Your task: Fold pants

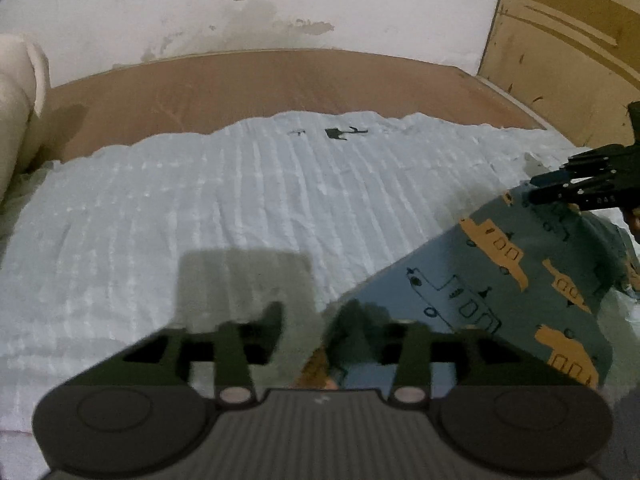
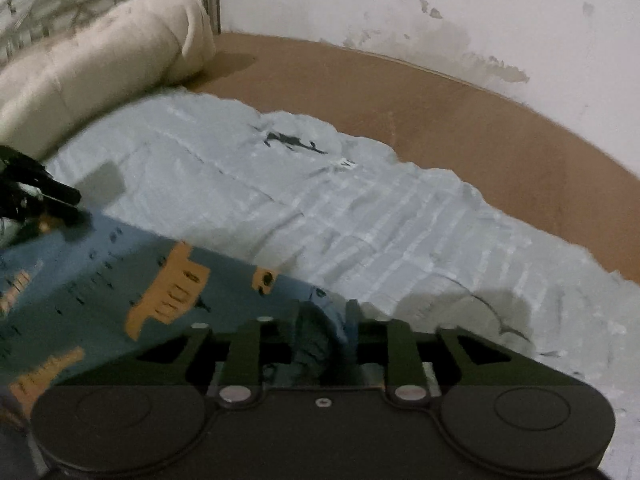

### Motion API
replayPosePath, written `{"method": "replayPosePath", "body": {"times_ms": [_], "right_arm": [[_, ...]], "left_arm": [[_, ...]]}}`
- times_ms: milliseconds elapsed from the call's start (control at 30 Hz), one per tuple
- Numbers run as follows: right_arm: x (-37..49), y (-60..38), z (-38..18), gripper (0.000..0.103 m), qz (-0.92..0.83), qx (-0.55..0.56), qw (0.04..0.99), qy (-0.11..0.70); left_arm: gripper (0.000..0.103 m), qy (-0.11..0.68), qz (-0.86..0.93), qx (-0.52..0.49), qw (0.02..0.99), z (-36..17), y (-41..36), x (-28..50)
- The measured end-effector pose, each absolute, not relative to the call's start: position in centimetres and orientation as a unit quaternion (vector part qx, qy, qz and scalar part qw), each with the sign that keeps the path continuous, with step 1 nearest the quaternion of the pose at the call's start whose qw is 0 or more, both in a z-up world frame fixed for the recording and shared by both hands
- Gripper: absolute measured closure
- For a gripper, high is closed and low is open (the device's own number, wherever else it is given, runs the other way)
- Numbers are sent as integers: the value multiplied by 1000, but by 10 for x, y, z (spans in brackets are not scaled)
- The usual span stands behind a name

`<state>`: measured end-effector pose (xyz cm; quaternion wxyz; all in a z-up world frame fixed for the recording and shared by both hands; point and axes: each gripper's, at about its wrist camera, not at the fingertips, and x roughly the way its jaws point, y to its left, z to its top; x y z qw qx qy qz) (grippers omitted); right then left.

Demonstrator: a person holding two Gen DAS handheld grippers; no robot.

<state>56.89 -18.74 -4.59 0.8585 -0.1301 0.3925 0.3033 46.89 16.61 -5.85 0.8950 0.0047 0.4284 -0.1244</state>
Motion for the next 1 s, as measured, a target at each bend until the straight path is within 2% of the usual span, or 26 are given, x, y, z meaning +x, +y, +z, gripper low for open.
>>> {"method": "replayPosePath", "body": {"times_ms": [67,133,167,233,333,567,767,1000], "right_arm": [[575,-185,-48,57,308,-125,853,402],[579,-179,-54,59,305,-130,846,417],[579,-178,-56,72,301,-132,845,421],[574,-178,-55,90,295,-124,848,421],[560,-182,-44,98,289,-122,859,405],[492,-202,10,102,278,-135,893,329],[389,-229,52,102,268,-139,915,269],[252,-247,61,103,238,-140,932,235]], "left_arm": [[50,442,-125,6,888,-59,174,468],[54,461,-118,3,879,-65,182,470],[70,469,-115,-1,875,-68,185,469],[92,479,-126,-15,868,-72,187,468],[103,466,-121,-32,876,-69,188,460],[103,375,-117,-16,919,-15,180,405],[103,289,-126,48,948,28,158,323],[103,249,-144,88,954,41,126,229]]}}
